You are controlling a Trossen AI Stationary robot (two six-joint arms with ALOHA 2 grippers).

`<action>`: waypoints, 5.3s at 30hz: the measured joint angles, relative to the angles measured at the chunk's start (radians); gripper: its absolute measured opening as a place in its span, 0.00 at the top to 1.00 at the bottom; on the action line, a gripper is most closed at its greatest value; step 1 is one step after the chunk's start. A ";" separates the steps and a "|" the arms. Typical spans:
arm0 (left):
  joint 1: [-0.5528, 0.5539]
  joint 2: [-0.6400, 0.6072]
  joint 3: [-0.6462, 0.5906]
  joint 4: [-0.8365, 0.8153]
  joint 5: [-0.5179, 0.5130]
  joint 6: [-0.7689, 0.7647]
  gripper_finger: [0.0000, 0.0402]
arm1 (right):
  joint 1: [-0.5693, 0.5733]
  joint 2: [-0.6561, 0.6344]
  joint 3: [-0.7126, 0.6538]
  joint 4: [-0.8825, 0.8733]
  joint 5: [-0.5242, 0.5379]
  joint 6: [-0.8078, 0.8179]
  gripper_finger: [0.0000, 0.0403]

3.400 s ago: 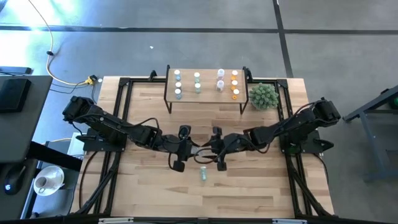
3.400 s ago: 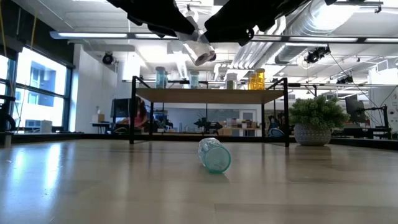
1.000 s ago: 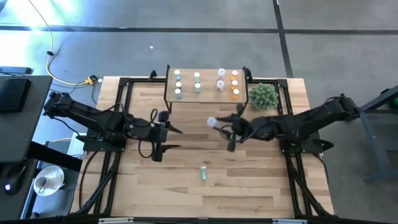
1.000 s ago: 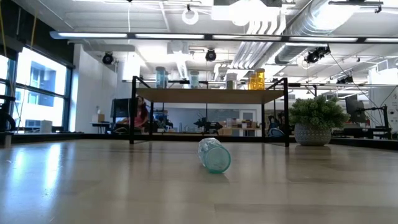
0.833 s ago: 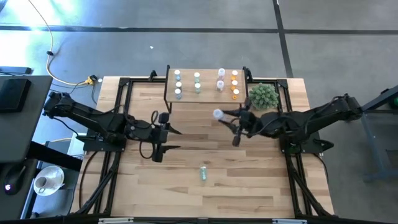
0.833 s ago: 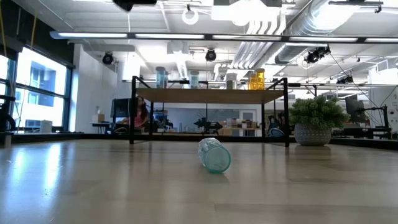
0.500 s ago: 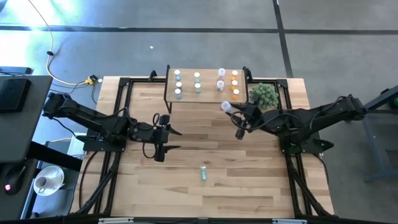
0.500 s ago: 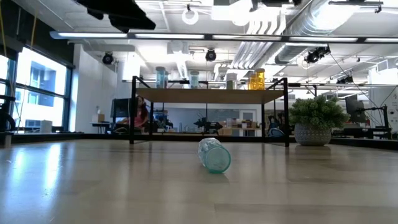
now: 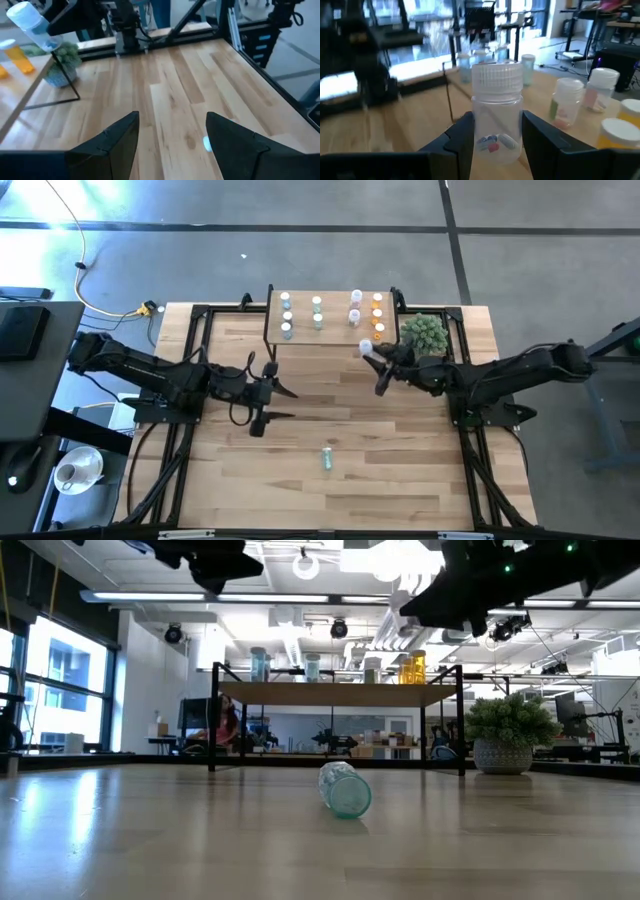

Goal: Pick and place medicine bottles onto shelf by color
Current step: Put the transparent pill bottle on the shelf aligned with the other transparent pill bottles

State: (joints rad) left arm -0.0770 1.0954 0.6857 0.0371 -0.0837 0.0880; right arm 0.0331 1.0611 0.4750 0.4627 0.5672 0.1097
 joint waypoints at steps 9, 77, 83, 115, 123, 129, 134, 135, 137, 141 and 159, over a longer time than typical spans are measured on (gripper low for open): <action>0.034 0.000 0.000 0.015 0.004 0.001 0.46 | 0.019 0.146 -0.039 0.191 -0.008 0.066 0.68; 0.030 0.000 0.000 -0.019 0.003 -0.006 0.46 | -0.062 0.728 0.211 0.589 0.559 -0.020 0.68; 0.030 0.000 0.000 -0.019 0.003 -0.006 0.46 | -0.062 0.728 0.211 0.589 0.574 -0.020 0.65; 0.030 0.000 0.000 -0.019 0.003 -0.007 0.46 | -0.061 0.597 0.211 0.606 0.533 -0.143 0.45; 0.030 0.000 0.000 -0.033 0.003 -0.019 0.46 | -0.013 0.474 0.211 0.550 0.462 -0.273 0.45; 0.030 0.000 0.000 -0.074 0.003 -0.041 0.46 | 0.030 0.377 0.211 0.331 0.327 -0.257 0.45; 0.030 0.000 0.000 -0.103 0.003 -0.086 0.46 | 0.020 0.295 0.211 0.049 0.110 -0.139 0.45; 0.030 0.000 0.000 -0.109 0.003 -0.093 0.46 | 0.013 0.286 0.211 -0.002 0.071 -0.115 0.45; 0.030 0.000 0.000 -0.118 0.003 -0.104 0.46 | -0.004 0.280 0.211 -0.084 0.017 -0.086 0.45; 0.029 0.000 0.000 -0.125 0.003 -0.115 0.46 | -0.031 0.280 0.211 -0.192 -0.023 -0.083 0.45; 0.029 0.000 0.000 -0.123 0.003 -0.111 0.46 | -0.109 0.280 0.211 -0.211 -0.023 -0.089 0.45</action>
State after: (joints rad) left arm -0.0479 1.0958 0.6857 -0.0863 -0.0807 -0.0235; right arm -0.0763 1.3411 0.6857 0.2516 0.5438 0.0203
